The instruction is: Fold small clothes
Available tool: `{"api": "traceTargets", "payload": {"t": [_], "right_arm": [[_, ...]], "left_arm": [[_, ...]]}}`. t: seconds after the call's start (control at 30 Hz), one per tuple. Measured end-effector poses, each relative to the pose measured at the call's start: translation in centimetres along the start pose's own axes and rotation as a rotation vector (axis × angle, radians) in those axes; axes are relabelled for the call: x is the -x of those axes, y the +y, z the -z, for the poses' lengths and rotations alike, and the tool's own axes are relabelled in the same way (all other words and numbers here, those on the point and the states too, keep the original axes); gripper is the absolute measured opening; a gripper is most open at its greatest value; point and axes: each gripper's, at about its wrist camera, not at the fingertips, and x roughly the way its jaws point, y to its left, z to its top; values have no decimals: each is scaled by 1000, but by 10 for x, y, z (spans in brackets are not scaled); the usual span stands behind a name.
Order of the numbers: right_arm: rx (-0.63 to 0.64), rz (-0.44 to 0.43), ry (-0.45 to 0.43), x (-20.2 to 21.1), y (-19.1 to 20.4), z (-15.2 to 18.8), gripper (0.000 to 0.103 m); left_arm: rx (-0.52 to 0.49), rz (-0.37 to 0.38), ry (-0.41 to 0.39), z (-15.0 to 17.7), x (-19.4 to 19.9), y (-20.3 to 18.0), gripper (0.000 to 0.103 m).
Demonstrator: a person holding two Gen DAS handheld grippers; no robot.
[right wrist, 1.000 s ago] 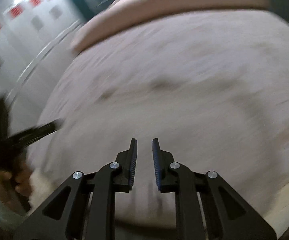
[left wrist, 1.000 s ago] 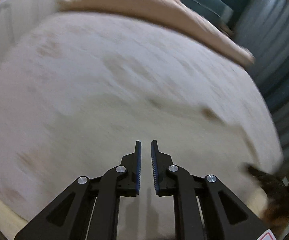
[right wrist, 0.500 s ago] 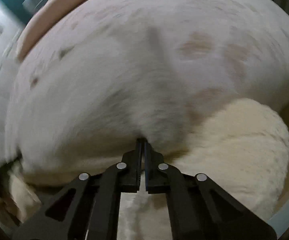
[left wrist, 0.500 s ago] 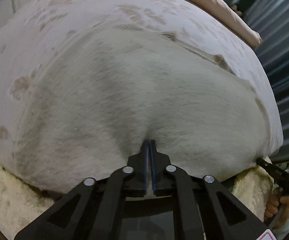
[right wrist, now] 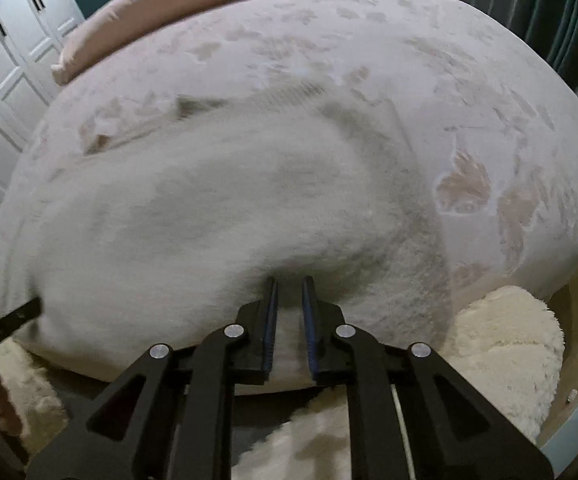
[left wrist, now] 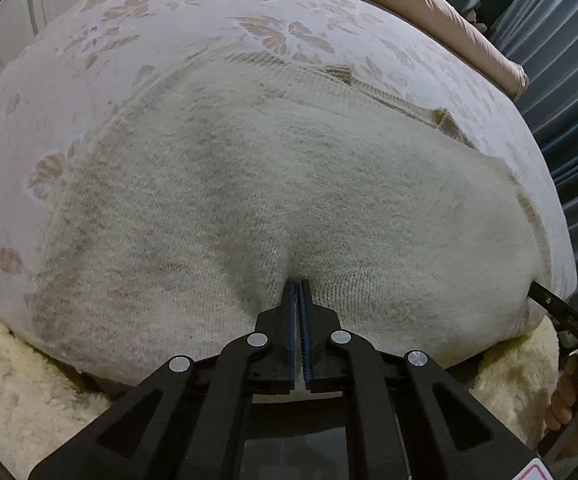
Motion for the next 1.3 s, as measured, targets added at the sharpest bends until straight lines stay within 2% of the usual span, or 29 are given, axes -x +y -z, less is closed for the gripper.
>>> {"api": "traceTargets", "payload": {"t": [0.17,0.27,0.3,0.33,0.37,0.4,0.47,0.57,0.67,0.77,0.83,0.87,0.97,1.13,1.2,1.27,1.3], "right_arm": [[29,50,46,-35,6,6,13],[5,68,22,-17,15,-3,16],[7,69,11,-9,20,-4,16],[18,46,-5,-1,27,-6,16],[24,20,-14,0,38,-11,16],[34,-14,-21,4,47,-12,16],[67,-88,-14,8,71,-13,16],[143,-178,15,-1,118,-14,16],[214,-204,42,-16,154,-15,16],[260,-212,82,-34,180,-16,18],[270,-207,137,-51,190,-15,25],[272,-200,159,-58,192,-14,25],[314,-170,158,-67,200,-13,28],[351,-145,161,-76,209,-13,31],[356,-145,158,-78,208,-14,32],[366,-144,153,-79,208,-15,32],[370,-144,151,-79,209,-16,32]], "left_arm": [[16,3,-3,2,1,-3,7],[40,36,1,4,12,4,10],[61,49,-1,5,17,7,16],[92,66,-7,8,24,13,38],[122,44,-20,11,30,18,51],[151,20,-45,14,37,23,60],[197,4,-86,21,52,37,60],[240,-43,-86,28,61,56,61],[312,-83,-98,35,63,82,66],[388,-31,-78,37,56,100,68],[425,4,-59,37,48,107,69],[432,19,-51,35,43,107,69],[453,63,-39,30,30,109,70],[448,59,-72,17,21,105,83],[440,46,-95,12,19,101,85],[408,37,-119,6,18,97,83],[382,39,-133,2,20,93,70]]}}
